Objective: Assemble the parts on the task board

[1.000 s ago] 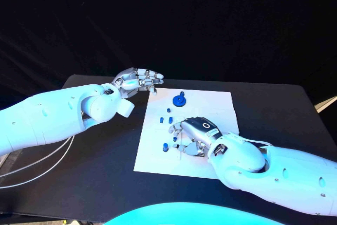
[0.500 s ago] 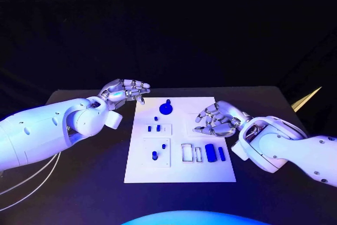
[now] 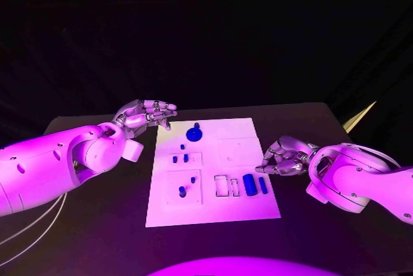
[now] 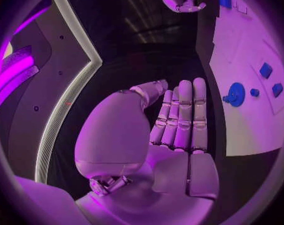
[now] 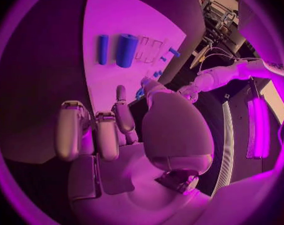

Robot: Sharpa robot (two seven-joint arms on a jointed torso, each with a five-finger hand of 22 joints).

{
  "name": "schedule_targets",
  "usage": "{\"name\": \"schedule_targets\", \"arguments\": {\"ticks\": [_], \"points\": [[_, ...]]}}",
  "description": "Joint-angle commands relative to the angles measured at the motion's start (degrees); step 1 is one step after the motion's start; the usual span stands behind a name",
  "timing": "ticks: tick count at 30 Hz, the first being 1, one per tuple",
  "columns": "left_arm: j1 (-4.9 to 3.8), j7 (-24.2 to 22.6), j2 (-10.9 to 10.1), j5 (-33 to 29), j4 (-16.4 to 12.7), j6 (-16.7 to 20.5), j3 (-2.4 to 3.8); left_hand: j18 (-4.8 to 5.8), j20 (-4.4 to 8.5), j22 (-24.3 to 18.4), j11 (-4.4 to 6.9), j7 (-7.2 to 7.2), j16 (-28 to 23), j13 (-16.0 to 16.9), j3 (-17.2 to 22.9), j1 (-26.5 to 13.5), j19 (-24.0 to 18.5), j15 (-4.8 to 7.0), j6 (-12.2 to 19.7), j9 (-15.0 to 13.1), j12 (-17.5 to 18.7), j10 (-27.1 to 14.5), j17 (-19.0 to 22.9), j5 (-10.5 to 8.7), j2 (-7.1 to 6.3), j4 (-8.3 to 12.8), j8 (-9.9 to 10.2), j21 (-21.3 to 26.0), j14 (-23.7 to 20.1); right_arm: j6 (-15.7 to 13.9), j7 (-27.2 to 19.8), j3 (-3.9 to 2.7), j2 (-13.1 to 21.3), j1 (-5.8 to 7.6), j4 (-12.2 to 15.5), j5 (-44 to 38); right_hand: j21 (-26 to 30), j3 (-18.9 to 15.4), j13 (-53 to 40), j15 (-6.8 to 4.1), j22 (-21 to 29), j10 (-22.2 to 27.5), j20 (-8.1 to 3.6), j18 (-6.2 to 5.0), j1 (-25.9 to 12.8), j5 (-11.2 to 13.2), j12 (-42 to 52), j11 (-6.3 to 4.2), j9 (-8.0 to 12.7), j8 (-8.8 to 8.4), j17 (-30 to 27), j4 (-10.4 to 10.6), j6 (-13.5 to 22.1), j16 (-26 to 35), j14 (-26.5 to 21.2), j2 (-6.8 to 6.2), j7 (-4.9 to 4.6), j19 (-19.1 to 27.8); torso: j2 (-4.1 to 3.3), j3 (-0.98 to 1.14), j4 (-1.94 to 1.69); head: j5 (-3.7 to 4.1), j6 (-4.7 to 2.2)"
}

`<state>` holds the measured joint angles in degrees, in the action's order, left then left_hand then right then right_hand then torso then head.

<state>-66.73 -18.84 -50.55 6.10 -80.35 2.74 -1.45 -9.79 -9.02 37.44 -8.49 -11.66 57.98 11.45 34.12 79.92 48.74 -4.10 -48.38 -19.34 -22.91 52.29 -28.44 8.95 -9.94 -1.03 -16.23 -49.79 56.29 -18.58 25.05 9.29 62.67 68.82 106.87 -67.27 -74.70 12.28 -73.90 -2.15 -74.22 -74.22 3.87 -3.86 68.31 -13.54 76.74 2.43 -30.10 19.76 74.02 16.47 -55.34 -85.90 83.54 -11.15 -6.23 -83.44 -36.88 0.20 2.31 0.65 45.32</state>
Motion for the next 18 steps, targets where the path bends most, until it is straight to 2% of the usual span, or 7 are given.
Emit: {"name": "schedule_targets", "arguments": {"ticks": [1,8,11,18], "points": [[0.06,-0.20,-0.06,-0.10,-0.34,0.01,0.03,-0.72,-0.39,-0.63,0.06,-0.24,-0.64,-0.70,-3.34,-0.24,0.61,-0.02,0.88,0.56,-0.03,-0.85,0.71,-0.19,0.25,-0.36,-0.84,1.16,-0.23,0.27,1.99,0.08,0.05,-0.50,0.41,-1.73,-1.80,-4.05,-2.27,-0.19,-12.42,-6.44,-0.44,1.55,-1.78,-0.71,1.35,-0.67,-0.99,1.90,9.77,0.21,4.26,-1.24,5.25,0.46,-0.09,-4.12,-0.02,-0.06,-0.06,0.21,0.27],[0.11,-0.21,-0.37,-0.11,-0.65,0.05,0.03,-0.72,-0.39,-0.63,0.06,-0.24,-0.64,-0.70,-3.34,-0.24,0.61,-0.02,0.88,0.56,-0.03,-0.85,0.71,-0.19,0.25,-0.36,-0.84,1.16,-0.23,0.15,4.30,0.22,-0.53,-1.92,0.41,-3.72,-3.09,-5.42,-2.86,-0.25,-12.82,-6.74,-0.47,1.76,-1.99,-0.69,1.72,-0.75,-1.18,2.22,10.44,0.22,4.08,-1.59,5.37,0.84,0.02,-4.36,-0.09,-0.20,0.00,0.17,0.59],[0.11,-0.17,-0.46,-0.11,-0.71,0.01,0.03,-0.72,-0.39,-0.63,0.06,-0.24,-0.64,-0.70,-3.34,-0.24,0.61,-0.02,0.88,0.56,-0.03,-0.85,0.71,-0.19,0.25,-0.36,-0.84,1.16,-0.23,-0.25,4.45,0.24,-1.02,-2.40,0.37,-4.21,-3.23,-5.57,-2.98,-0.26,-12.87,-6.82,-0.47,1.78,-1.99,-0.73,1.80,-0.77,-1.20,2.26,10.48,0.22,4.04,-1.61,5.38,0.91,0.03,-4.38,-0.12,-0.12,-0.01,-0.01,0.73],[0.11,-0.07,-0.65,-0.11,-0.75,-0.02,0.03,-0.72,-0.39,-0.63,0.06,-0.24,-0.64,-0.70,-3.34,-0.24,0.61,-0.02,0.88,0.56,-0.03,-0.85,0.71,-0.19,0.25,-0.36,-0.84,1.16,-0.23,-0.52,4.45,0.27,-2.48,-3.12,0.04,-4.70,-3.33,-5.72,-2.97,-0.27,-12.90,-6.80,-0.48,1.80,-1.96,-0.82,1.77,-0.78,-1.23,2.31,10.53,0.21,4.00,-1.63,5.39,1.01,0.05,-4.40,-0.16,-0.12,-0.03,-0.22,0.92]]}}
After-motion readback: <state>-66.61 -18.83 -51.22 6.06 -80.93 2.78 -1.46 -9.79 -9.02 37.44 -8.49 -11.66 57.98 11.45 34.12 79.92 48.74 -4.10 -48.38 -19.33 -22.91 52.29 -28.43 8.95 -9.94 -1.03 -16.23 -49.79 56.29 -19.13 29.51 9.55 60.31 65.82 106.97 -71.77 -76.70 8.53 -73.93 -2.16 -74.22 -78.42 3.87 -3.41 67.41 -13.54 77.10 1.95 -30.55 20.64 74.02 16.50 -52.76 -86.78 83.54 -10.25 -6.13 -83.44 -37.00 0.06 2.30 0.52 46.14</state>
